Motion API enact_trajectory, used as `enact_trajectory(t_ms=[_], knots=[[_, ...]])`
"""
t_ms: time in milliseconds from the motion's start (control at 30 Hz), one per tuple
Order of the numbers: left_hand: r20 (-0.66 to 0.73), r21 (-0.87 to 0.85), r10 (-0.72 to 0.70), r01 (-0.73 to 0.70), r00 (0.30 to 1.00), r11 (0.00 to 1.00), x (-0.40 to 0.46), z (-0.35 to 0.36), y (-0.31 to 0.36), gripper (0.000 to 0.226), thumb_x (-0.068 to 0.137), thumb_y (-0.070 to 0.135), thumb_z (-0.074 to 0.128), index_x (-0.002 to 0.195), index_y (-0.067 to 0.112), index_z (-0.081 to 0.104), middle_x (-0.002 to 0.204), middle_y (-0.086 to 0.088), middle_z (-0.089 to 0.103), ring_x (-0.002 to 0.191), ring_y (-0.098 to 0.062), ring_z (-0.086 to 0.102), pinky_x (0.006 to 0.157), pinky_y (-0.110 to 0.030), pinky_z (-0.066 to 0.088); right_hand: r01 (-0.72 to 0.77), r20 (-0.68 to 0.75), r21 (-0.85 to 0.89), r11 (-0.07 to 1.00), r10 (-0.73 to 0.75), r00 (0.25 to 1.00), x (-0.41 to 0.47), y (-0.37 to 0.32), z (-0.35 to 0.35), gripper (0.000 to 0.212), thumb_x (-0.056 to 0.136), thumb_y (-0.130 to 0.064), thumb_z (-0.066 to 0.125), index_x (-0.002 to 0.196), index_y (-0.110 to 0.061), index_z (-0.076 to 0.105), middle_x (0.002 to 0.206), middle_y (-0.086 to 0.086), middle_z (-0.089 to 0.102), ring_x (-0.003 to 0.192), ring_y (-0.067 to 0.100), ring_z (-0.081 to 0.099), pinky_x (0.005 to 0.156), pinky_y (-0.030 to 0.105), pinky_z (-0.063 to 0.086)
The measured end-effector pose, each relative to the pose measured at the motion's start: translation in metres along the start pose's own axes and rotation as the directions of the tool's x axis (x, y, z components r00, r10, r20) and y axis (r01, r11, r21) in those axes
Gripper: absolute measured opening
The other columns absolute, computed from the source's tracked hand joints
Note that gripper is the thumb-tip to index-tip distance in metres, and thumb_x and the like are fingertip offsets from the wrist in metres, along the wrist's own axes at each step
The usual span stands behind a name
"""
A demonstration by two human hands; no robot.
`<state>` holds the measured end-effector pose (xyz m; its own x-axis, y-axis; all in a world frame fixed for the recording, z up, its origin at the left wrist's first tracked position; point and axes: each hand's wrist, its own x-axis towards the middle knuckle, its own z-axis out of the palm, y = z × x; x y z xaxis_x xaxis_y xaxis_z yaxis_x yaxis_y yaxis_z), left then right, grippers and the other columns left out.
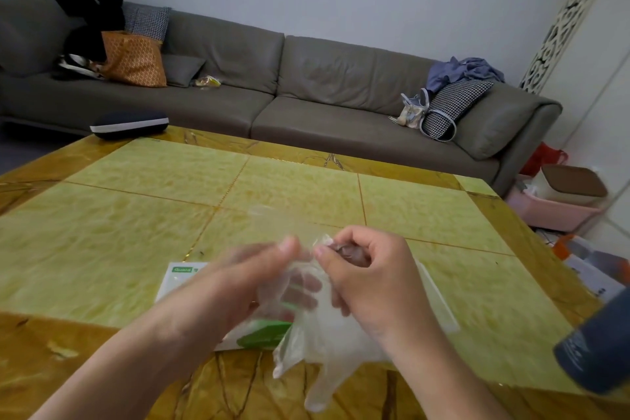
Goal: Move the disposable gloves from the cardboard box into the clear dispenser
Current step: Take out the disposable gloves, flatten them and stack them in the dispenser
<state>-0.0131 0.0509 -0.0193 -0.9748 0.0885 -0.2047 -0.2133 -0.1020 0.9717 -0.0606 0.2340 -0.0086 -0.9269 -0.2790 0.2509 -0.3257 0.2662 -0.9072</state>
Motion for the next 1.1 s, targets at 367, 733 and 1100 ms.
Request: enact_trajectory(t_ms=[367, 733, 1100], knots=[[-0.266, 0.006, 0.167, -0.172, 0.949, 0.985, -0.013, -0.006, 0.003, 0.024, 0.102, 0.012, 0.059, 0.094, -0.005, 0.075, 0.078, -0.022, 0.070, 0.070, -0.035, 0.069, 0.062, -0.040, 0.060, -0.109, 0.018, 0.109, 0.988, 0.108, 0.994, 0.016, 0.012, -0.027, 0.015, 0.088, -0.018, 0.083, 0.078, -0.012, 0.074, 0.057, 0.006, 0.059, 0.050, 0.022, 0.051, 0.054, 0.036, 0.047], [-0.349, -0.016, 0.105, -0.118, 0.931, 0.993, -0.013, -0.012, 0.006, 0.026, 0.103, 0.019, 0.060, 0.095, 0.002, 0.079, 0.081, -0.017, 0.072, 0.061, -0.025, 0.064, 0.050, -0.030, 0.052, -0.260, 0.089, 0.225, 0.939, 0.246, 0.965, 0.018, 0.021, -0.037, 0.013, 0.098, -0.008, 0.070, 0.088, 0.000, 0.070, 0.067, 0.011, 0.063, 0.054, 0.021, 0.052, 0.045, 0.030, 0.041], [-0.403, 0.368, 0.261, -0.106, 0.877, 0.924, -0.009, -0.006, -0.003, 0.037, 0.086, 0.032, 0.080, 0.120, 0.030, 0.065, 0.103, 0.006, 0.077, 0.090, -0.006, 0.072, 0.087, -0.037, 0.058, -0.209, -0.091, 0.016, 0.978, 0.209, 0.974, 0.031, 0.037, -0.068, 0.018, 0.105, -0.013, 0.063, 0.091, -0.009, 0.074, 0.069, 0.005, 0.070, 0.051, 0.017, 0.056, 0.044, 0.027, 0.043]])
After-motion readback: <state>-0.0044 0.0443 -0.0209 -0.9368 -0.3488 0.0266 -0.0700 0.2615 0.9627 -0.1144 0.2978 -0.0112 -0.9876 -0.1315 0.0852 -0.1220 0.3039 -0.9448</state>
